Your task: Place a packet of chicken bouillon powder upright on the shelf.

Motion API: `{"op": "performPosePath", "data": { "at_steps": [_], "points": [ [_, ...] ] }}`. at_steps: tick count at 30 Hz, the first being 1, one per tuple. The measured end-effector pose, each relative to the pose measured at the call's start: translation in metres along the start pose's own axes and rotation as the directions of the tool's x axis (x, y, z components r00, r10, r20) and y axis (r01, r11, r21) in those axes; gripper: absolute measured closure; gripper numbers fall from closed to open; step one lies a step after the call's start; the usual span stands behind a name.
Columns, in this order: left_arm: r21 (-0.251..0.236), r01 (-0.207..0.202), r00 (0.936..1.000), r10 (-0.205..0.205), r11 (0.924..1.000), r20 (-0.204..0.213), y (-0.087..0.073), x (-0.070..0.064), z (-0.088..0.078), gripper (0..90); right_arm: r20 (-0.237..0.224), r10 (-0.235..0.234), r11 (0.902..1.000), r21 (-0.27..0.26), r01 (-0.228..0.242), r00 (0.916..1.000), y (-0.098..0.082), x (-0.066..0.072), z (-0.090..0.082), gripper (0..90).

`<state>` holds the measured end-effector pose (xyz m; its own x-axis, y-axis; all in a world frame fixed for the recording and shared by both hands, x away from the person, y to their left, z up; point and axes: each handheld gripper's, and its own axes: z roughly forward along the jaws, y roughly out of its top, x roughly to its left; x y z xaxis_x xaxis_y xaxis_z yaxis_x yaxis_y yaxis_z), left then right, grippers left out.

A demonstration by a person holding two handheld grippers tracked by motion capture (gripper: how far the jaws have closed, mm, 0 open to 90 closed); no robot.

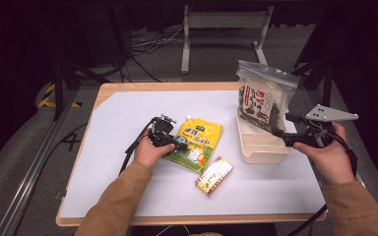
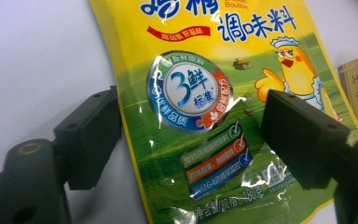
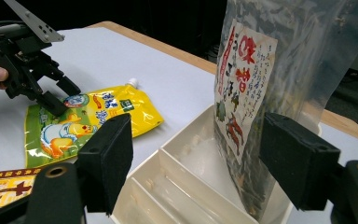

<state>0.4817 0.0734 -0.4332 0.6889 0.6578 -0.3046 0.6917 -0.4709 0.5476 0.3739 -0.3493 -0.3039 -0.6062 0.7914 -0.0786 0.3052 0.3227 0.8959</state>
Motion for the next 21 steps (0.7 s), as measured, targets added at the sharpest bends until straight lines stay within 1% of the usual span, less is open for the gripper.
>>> {"op": "performPosePath", "data": {
  "at_steps": [1, 2, 4, 5, 6, 7, 8, 13, 15, 16, 17, 20, 21],
  "points": [
    [-0.006, 0.003, 1.0000, -0.003, 1.0000, -0.001, 0.000, -0.001, 0.001, 24.0, 0.001, 0.003, 1.0000, -0.001, -0.003, 1.0000, 0.000, 0.000, 0.000, 26.4],
    [-0.009, -0.008, 1.0000, 0.008, 0.9999, -0.006, -0.001, -0.002, 0.001, 25.8, 0.001, 0.005, 1.0000, -0.001, -0.005, 1.0000, 0.000, 0.000, 0.000, 26.4],
    [-0.015, 0.006, 1.0000, -0.006, 0.9999, -0.004, -0.001, -0.003, 0.001, 29.6, 0.000, 0.007, 1.0000, 0.000, -0.007, 1.0000, 0.000, 0.000, 0.000, 26.4],
    [-0.015, 0.006, 1.0000, -0.006, 0.9999, -0.004, -0.001, -0.003, 0.001, 31.8, -0.001, 0.007, 1.0000, 0.000, -0.007, 1.0000, 0.001, 0.000, 0.000, 26.3],
    [-0.020, 0.016, 0.9999, -0.016, 0.9997, 0.004, -0.002, -0.003, 0.001, 31.8, -0.001, 0.007, 1.0000, 0.000, -0.007, 1.0000, 0.001, 0.000, 0.000, 26.3],
    [-0.027, 0.026, 0.9995, -0.025, 0.9993, 0.019, -0.003, -0.004, 0.001, 43.3, -0.003, 0.007, 1.0000, -0.003, -0.007, 1.0000, 0.001, 0.000, 0.001, 26.1],
    [-0.035, 0.032, 0.9992, -0.032, 0.9989, 0.023, -0.004, -0.004, 0.002, 49.5, -0.002, 0.006, 1.0000, -0.003, -0.006, 1.0000, 0.002, 0.001, 0.001, 26.2],
    [-0.035, -0.004, 1.0000, 0.004, 0.9994, -0.005, -0.003, -0.010, 0.001, 59.5, -0.008, 0.004, 1.0000, 0.002, -0.004, 1.0000, 0.002, 0.001, 0.004, 26.1],
    [-0.038, -0.029, 0.9993, 0.028, 0.9989, -0.027, -0.003, -0.013, 0.001, 65.4, -0.011, 0.006, 1.0000, 0.002, -0.006, 0.9999, 0.001, 0.001, 0.005, 26.1],
    [-0.042, -0.029, 0.9991, 0.028, 0.9987, -0.033, -0.004, -0.014, 0.001, 66.6, -0.014, 0.006, 1.0000, 0.003, -0.006, 0.9999, 0.001, 0.002, 0.005, 26.1],
    [-0.042, -0.034, 0.9989, 0.033, 0.9985, -0.033, -0.004, -0.014, 0.000, 67.7, -0.016, 0.006, 1.0000, 0.003, -0.006, 0.9999, 0.001, 0.002, 0.006, 26.1],
    [-0.056, -0.032, 0.9991, 0.030, 0.9979, -0.029, -0.005, -0.013, -0.001, 72.0, -0.020, 0.011, 0.9999, 0.009, -0.011, 0.9997, 0.000, 0.002, 0.008, 26.1],
    [-0.066, -0.025, 0.9994, 0.023, 0.9975, -0.026, -0.005, -0.013, -0.002, 76.0, -0.021, 0.013, 0.9999, 0.009, -0.013, 0.9997, 0.000, 0.003, 0.008, 26.2]
  ]
}}
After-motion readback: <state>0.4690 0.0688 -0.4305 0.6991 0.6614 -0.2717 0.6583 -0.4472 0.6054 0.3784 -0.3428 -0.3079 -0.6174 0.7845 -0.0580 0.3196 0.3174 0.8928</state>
